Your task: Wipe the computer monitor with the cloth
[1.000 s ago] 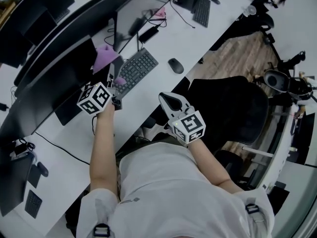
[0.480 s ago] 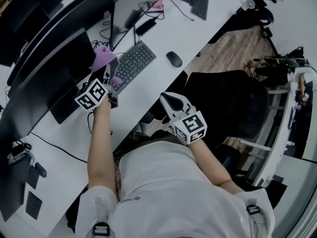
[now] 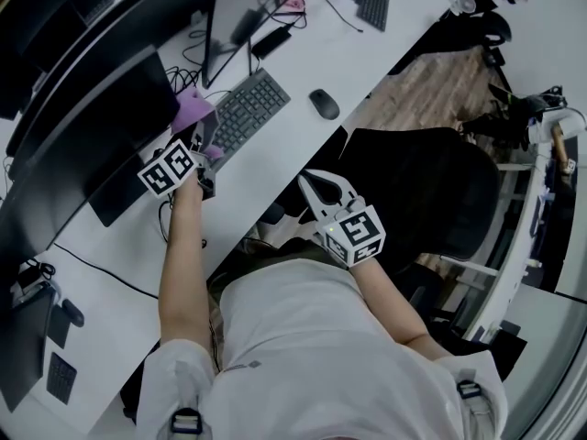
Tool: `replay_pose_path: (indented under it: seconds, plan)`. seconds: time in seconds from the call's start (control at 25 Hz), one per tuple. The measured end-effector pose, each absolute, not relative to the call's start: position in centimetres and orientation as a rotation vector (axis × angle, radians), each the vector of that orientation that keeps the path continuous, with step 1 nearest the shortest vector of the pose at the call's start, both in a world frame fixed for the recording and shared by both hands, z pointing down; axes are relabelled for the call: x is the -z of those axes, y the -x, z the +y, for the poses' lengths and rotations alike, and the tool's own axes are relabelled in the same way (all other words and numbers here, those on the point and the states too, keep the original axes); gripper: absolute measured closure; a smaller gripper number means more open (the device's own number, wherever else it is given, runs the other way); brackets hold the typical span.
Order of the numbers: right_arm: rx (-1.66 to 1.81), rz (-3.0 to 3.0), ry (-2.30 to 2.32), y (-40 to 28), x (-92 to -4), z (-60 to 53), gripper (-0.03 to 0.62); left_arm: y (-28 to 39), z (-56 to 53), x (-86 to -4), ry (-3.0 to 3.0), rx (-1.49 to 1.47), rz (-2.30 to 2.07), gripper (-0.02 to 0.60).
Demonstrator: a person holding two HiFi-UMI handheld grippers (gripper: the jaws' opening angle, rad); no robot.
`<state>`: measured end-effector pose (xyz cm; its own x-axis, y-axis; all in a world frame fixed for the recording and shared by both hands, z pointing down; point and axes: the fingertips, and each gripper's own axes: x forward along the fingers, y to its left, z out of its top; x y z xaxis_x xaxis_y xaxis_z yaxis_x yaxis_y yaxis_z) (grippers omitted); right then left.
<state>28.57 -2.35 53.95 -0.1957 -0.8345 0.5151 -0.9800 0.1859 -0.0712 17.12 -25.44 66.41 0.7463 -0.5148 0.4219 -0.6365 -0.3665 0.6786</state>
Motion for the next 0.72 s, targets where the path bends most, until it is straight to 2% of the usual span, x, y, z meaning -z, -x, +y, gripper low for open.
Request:
replay_pose_path:
  seconds: [0.28,0.72]
  plan:
    - [-0.568,-2.106,-1.714,-28.9,-54.1,-2.7,0.585,-16.6,-24.4,-69.2,-1.971,-0.278,-0.854,0.497]
    - [-0.568,-2.114,-1.700,-28.3,-54.1,-2.9,0.585,-14.3,-24.5,-70.0,-1.934,-0.275,-0.928,0.500]
